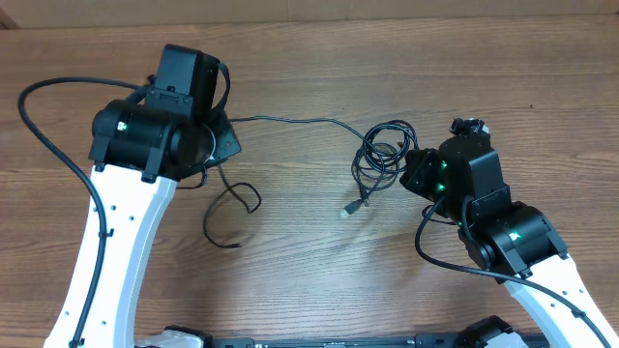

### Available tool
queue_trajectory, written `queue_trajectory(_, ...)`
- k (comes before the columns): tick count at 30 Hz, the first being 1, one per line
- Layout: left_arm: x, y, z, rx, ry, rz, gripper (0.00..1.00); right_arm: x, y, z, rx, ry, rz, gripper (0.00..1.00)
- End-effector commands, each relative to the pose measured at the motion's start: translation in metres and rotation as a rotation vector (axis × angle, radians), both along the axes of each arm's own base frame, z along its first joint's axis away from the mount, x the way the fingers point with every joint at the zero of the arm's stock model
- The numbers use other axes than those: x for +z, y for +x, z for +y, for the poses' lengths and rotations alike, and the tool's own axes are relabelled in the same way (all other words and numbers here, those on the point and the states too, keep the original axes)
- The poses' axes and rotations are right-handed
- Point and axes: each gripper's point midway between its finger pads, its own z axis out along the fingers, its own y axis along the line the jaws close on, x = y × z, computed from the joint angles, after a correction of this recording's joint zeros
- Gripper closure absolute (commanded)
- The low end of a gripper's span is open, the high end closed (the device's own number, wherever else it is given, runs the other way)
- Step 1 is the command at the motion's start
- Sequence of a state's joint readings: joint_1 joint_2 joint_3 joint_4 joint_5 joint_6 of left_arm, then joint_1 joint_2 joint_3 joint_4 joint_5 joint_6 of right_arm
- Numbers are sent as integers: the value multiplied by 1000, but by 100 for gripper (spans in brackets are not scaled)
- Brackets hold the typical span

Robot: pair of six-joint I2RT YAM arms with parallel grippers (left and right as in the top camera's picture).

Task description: Untangle cables

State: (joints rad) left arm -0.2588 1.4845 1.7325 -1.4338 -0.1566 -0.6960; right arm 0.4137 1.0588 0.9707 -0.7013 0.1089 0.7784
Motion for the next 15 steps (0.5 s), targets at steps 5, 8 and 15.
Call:
queue_trajectory(5,8,-10,73,396,173,-28,96,7,3,-48,-202,-173,-35,96)
queue_trajectory(8,6,-14,83,433,163,-9,96,7,2,-61,-253,-230,-38,96)
queue_trajectory(15,4,-16,88,454,135,8,96,7,2,-61,-253,-227,-42,96)
